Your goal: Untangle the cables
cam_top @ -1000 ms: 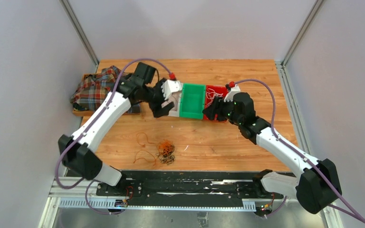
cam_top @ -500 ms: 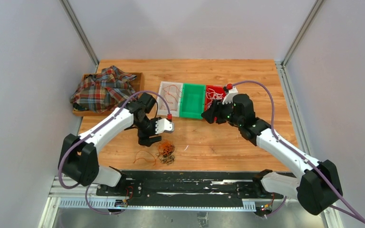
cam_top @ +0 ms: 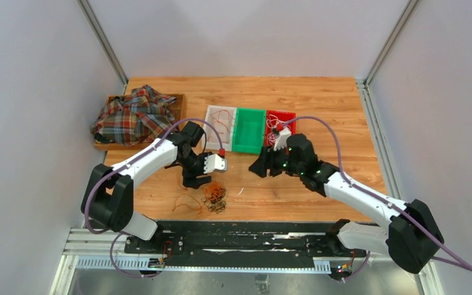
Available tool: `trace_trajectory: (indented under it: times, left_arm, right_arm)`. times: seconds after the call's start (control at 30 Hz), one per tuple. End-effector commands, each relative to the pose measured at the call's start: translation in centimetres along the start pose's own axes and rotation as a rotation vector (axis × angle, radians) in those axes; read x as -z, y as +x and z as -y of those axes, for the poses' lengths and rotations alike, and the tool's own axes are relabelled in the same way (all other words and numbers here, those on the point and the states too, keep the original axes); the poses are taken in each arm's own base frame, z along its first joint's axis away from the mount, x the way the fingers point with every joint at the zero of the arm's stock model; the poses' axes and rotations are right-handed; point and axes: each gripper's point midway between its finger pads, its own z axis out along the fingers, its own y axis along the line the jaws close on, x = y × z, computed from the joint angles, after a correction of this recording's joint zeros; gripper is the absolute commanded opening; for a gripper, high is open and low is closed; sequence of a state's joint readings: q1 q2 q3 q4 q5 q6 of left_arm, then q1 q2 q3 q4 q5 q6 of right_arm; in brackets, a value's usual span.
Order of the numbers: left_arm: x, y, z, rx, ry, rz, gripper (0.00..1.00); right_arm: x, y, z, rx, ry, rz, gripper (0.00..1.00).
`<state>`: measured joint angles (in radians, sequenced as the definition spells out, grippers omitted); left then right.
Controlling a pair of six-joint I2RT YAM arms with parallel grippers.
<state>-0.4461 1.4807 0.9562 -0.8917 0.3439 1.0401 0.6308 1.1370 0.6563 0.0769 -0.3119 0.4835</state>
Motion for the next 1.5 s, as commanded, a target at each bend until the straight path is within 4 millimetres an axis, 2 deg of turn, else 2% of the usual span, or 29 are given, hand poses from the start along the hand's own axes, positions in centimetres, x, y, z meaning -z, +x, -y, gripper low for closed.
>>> trace_trajectory:
  times: [0.0,0.07,0.2,0.37,0.47,0.6,0.73,0.83,0.87,0.97,1.03,1.27,1.47]
  left_arm:
    - [2.5,-3.3,1.3,-0.078,0.05,0.148,0.7]
    - [3.4,-4.0,1.9,-0.105,0.063,0.179,0.7]
    - [4.9,-5.8,2.4,-0.122,0.063,0.256,0.71]
    - [5.8,-8.3,2.8,-0.044,0.107,0.361,0.7]
    - [5.0,-8.4,3.5,-0.017,0.153,0.364,0.67]
    - [2.7,-7.4,3.3,0.004,0.158,0.315,0.62]
    - [1.1,-6.8,2.3,0.022,0.124,0.3,0.52]
    - [0.4,-6.8,1.5,0.036,0.087,0.307,0.38]
    - [0.4,-6.8,1.4,0.04,0.086,0.31,0.31]
    - [0.6,-6.9,0.9,0.058,0.067,0.301,0.09]
    - [1.3,-6.8,0.0,0.065,0.021,0.281,0.02]
    - [5.6,-5.0,-3.8,0.101,-0.202,0.242,0.01]
    - [8.5,-2.5,-4.8,0.012,-0.329,0.14,0.01]
  right_arm:
    - [-1.7,5.0,-5.2,0.072,-0.145,-0.156,0.58]
    - [-2.6,7.6,-7.4,0.125,-0.195,-0.239,0.58]
    - [-4.4,10.3,-9.7,0.183,-0.248,-0.321,0.58]
    - [-7.0,11.8,-10.1,0.199,-0.242,-0.357,0.55]
    - [-8.3,12.1,-10.3,0.173,-0.254,-0.342,0.5]
    - [-9.6,13.5,-9.8,0.148,-0.233,-0.388,0.38]
    - [-9.8,14.5,-9.2,0.105,-0.223,-0.389,0.27]
    - [-9.6,14.8,-8.5,0.102,-0.194,-0.389,0.06]
    - [-9.4,14.5,-8.4,0.102,-0.184,-0.376,0.01]
    - [-8.9,13.3,-7.6,0.095,-0.145,-0.335,0.01]
    - [-8.2,12.2,-6.4,0.074,-0.099,-0.296,0.01]
    - [-4.8,8.4,-1.7,-0.02,0.031,-0.173,0.01]
    - [-1.5,5.0,2.1,-0.051,0.164,-0.095,0.01]
